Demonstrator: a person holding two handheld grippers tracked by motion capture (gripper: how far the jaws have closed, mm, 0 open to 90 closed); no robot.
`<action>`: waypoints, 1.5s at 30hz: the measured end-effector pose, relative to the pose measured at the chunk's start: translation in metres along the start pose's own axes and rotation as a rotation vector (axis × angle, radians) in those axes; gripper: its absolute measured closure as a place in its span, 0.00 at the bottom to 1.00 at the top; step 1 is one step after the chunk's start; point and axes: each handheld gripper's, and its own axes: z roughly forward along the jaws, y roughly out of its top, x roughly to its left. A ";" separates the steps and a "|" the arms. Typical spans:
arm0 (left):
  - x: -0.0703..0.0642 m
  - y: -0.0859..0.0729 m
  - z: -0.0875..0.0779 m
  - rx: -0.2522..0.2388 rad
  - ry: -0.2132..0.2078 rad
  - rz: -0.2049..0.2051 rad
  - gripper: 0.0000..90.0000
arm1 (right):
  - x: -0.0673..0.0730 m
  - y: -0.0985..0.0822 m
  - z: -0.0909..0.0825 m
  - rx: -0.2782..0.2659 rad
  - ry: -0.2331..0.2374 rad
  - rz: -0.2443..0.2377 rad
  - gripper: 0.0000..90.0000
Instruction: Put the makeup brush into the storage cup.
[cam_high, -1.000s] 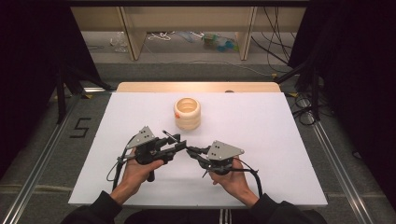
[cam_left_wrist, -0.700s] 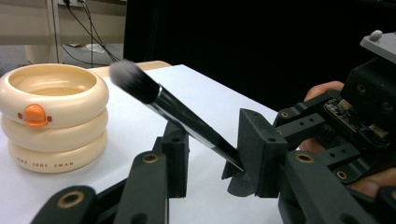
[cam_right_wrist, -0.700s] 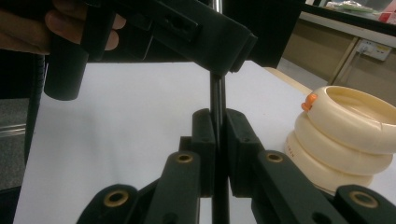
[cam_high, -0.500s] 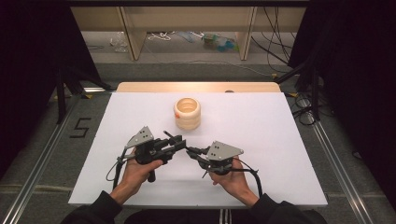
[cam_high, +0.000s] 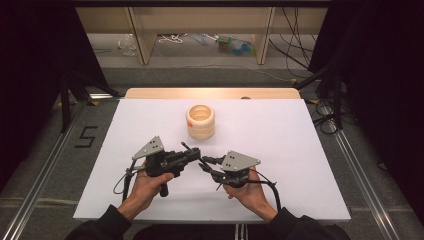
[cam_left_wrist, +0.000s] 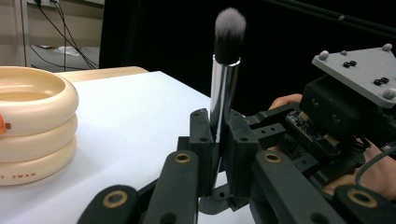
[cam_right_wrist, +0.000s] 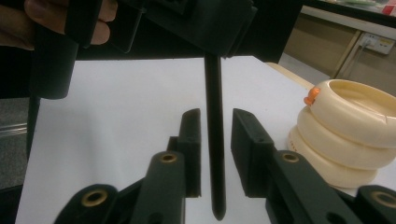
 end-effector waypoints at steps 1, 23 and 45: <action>0.000 0.001 -0.001 -0.005 0.007 -0.002 0.92 | -0.001 0.000 0.000 0.003 -0.004 0.003 0.78; 0.007 0.007 -0.011 0.001 0.126 0.075 0.92 | -0.015 0.001 -0.012 0.045 -0.084 0.072 0.46; 0.021 0.016 -0.021 0.019 0.259 0.123 0.92 | -0.034 -0.008 -0.041 0.109 -0.146 0.210 0.25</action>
